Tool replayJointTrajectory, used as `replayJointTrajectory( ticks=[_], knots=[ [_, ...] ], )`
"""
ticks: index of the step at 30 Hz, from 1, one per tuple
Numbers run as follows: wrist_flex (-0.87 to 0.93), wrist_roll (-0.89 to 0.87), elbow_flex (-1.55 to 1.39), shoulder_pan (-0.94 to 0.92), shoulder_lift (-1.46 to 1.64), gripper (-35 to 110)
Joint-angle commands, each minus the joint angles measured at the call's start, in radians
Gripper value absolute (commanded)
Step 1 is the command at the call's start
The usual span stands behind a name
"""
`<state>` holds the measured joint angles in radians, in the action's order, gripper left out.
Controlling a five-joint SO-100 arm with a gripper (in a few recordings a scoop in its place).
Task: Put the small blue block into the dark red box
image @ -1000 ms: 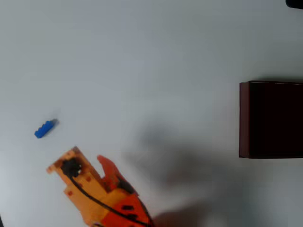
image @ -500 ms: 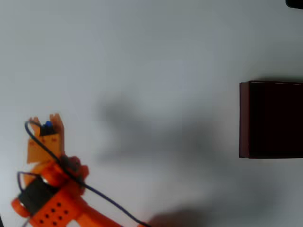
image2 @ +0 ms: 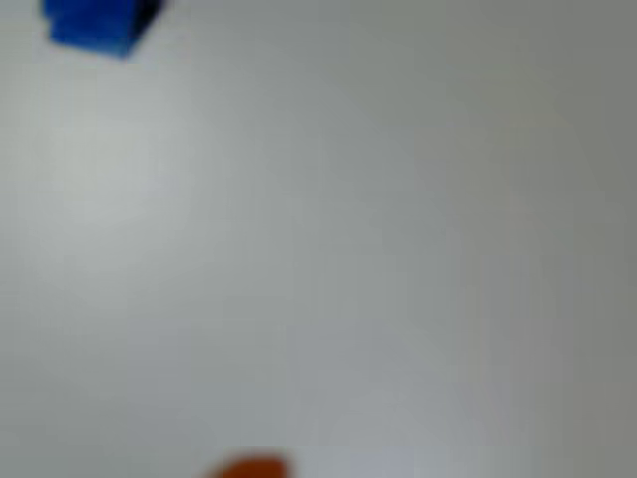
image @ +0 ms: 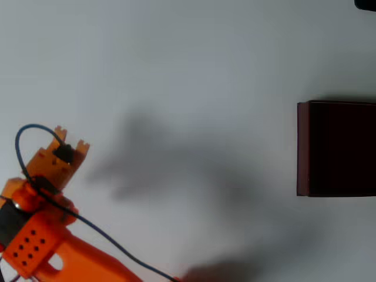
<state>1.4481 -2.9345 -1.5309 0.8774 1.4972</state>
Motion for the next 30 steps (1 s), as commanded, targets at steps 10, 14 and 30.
replayJointTrajectory(
  ticks=[10,14,30],
  knots=[
    [0.074,-0.138,0.43,-0.034,-0.29,25],
    [0.083,-0.146,0.471,-0.043,-0.339,25],
    [-0.054,-0.166,0.359,-0.061,-0.377,25]
  ],
)
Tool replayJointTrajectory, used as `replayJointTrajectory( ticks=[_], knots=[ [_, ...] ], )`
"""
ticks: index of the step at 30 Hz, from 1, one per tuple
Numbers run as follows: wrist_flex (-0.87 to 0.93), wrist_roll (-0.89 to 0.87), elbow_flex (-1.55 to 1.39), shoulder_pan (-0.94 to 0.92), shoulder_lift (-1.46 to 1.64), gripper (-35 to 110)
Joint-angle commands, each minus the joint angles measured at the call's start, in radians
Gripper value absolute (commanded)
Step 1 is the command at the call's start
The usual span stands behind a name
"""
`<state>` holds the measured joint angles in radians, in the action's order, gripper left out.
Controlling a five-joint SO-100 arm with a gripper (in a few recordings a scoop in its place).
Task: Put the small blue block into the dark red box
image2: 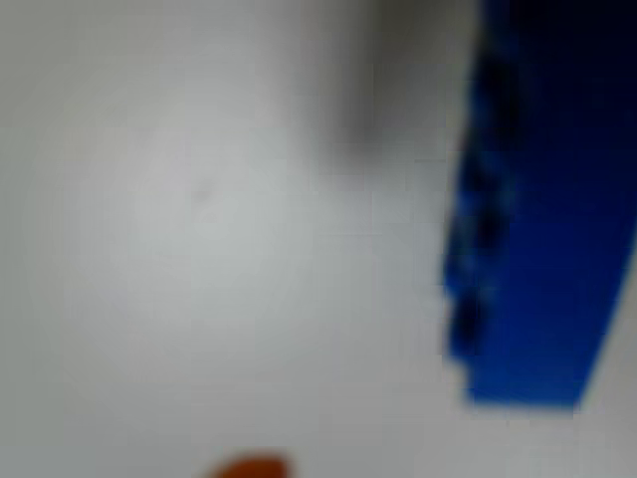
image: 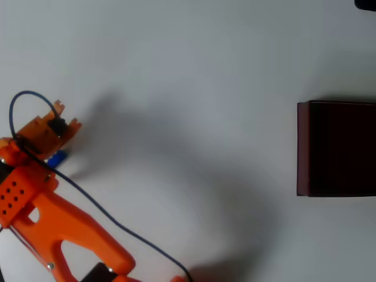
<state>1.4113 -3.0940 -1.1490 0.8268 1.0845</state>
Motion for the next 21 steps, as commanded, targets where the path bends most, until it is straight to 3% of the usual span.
replayJointTrajectory(
  ticks=[1,8,12,15,17,21],
  knots=[
    [-0.025,-0.005,-0.035,-0.014,0.043,25],
    [-0.114,0.038,-0.112,-0.038,0.06,25],
    [-0.285,0.048,-0.267,-0.049,0.097,24],
    [-0.43,0.101,-0.383,-0.069,0.117,3],
    [-0.486,0.127,-0.453,-0.08,0.141,0],
    [-0.433,0.172,-0.515,-0.098,0.216,0]
  ],
)
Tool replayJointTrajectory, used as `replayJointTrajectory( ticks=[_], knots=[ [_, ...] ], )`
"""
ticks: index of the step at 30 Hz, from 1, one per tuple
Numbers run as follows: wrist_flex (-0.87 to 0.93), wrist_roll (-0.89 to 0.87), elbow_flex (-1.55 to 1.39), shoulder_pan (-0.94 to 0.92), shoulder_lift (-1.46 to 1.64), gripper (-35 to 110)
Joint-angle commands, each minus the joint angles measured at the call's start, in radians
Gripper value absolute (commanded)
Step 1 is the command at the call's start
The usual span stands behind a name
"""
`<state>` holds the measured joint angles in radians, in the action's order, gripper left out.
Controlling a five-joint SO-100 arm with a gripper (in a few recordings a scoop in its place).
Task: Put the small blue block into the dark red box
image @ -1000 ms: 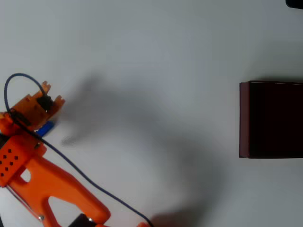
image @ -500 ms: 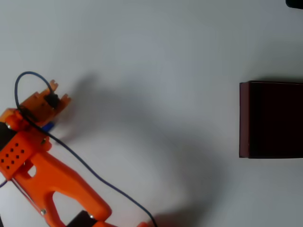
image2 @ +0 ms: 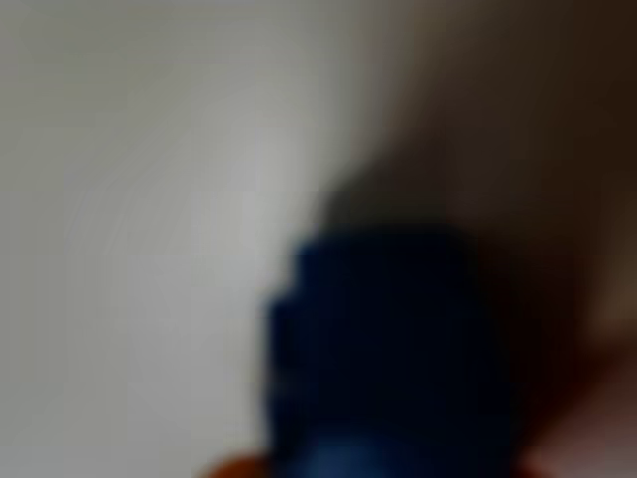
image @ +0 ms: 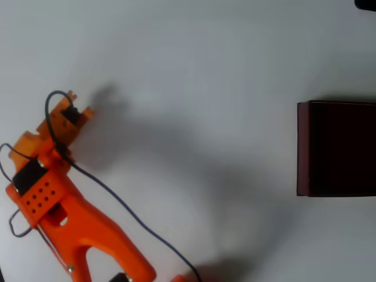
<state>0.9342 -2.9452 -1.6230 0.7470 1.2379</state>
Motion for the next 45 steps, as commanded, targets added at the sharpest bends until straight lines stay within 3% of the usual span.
replayJointTrajectory(
  ticks=[1,4,8,10,18,26,34,40,45],
  knots=[
    [0.077,0.044,-0.041,-0.023,0.077,0],
    [0.222,0.155,-0.003,-0.052,0.126,0],
    [0.713,0.422,0.285,-0.181,0.152,0],
    [0.848,0.634,0.373,-0.295,0.178,0],
    [0.769,1.577,0.336,-0.762,0.298,1],
    [0.558,2.2,0.176,-1.181,0.414,0],
    [0.278,2.474,0.046,-1.511,0.325,0],
    [0.302,2.537,0.201,-1.598,0.106,6],
    [0.337,2.582,0.098,-1.563,0.258,13]
  ],
)
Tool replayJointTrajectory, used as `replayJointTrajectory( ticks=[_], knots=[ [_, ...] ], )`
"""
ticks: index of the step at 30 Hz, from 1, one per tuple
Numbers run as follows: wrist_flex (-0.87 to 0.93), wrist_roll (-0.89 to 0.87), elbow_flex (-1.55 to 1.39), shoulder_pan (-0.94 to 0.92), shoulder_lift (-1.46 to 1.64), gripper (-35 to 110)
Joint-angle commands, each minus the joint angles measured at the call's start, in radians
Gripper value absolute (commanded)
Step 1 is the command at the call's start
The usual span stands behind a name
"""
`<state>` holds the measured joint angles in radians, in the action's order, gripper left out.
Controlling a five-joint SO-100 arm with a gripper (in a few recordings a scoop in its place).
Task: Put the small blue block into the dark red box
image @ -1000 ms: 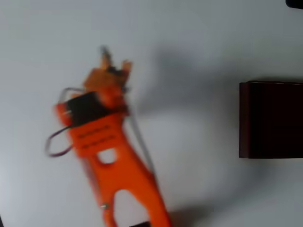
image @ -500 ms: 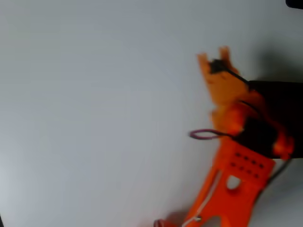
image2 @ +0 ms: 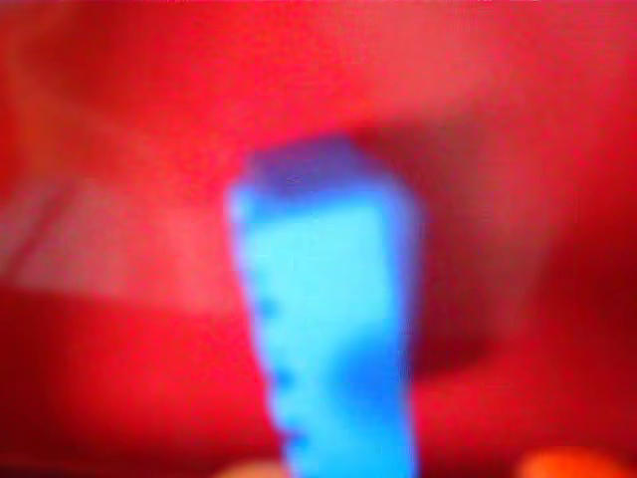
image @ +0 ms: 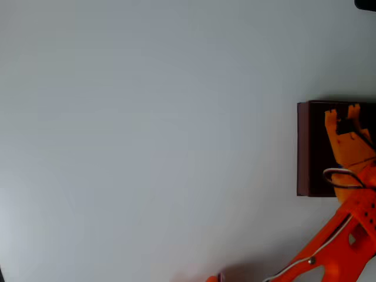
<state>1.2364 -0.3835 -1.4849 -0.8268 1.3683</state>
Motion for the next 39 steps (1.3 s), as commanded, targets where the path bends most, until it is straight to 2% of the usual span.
replayJointTrajectory(
  ticks=[1,10,17,25,29,35,39],
  knots=[
    [0.035,0.032,-0.087,0.028,0.19,13],
    [0.002,0.224,-0.699,0.334,1.04,7],
    [0.152,0.318,-0.957,0.673,1.654,0],
    [0.19,0.356,-1.109,1.005,1.796,2],
    [0.199,0.354,-1.284,1.12,1.988,1],
    [0.124,0.365,-1.442,1.216,1.987,0],
    [0.114,0.377,-1.514,1.207,1.988,0]
  ],
)
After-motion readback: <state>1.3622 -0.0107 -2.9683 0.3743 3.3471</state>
